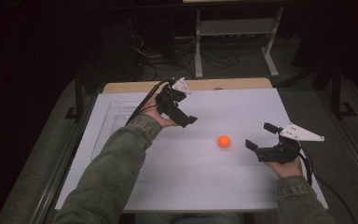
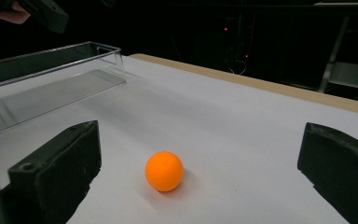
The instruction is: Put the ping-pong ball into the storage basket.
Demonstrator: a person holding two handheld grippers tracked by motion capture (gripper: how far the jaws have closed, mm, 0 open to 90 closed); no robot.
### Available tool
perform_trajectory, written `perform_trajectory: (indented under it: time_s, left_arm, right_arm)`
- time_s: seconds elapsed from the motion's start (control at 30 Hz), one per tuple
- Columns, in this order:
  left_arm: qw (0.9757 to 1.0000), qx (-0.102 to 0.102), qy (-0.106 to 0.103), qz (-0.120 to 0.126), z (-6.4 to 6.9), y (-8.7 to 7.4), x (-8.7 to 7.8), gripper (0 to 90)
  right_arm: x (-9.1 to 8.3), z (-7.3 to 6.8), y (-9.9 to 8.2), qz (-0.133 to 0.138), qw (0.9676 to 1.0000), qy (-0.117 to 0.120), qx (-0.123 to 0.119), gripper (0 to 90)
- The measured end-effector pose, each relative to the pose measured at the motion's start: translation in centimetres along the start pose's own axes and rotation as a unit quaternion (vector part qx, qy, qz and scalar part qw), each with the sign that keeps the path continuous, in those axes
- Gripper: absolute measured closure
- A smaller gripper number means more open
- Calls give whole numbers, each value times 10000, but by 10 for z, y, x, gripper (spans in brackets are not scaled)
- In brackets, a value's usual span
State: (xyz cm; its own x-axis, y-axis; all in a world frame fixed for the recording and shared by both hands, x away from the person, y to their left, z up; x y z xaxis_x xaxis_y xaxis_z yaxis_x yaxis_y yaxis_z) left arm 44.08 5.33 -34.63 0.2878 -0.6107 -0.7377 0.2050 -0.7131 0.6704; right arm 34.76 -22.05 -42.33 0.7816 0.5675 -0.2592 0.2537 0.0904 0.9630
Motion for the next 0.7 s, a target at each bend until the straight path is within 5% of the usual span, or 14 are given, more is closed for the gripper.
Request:
perform_trajectory:
  time_s: [0.7]
  left_arm:
    - [9992, 181, -190, -318, 6, 4, 37, 0]
  right_arm:
    - [-1, 0, 1, 21, 10000, 14, -54, 0]
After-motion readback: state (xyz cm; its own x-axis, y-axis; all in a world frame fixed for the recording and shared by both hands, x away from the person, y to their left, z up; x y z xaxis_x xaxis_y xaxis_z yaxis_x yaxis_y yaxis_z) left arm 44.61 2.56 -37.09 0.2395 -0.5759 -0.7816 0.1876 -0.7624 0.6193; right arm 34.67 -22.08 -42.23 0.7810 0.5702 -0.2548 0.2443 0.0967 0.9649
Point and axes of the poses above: each handheld gripper's, and its own axes: x roughly forward along the jaws, y roughly out of its top, z roughly to its right, the point moved 6 cm from there along x, roughly forward along the jaws, and after that the axes turned 5 degrees about -y, right-handed, at the moved point
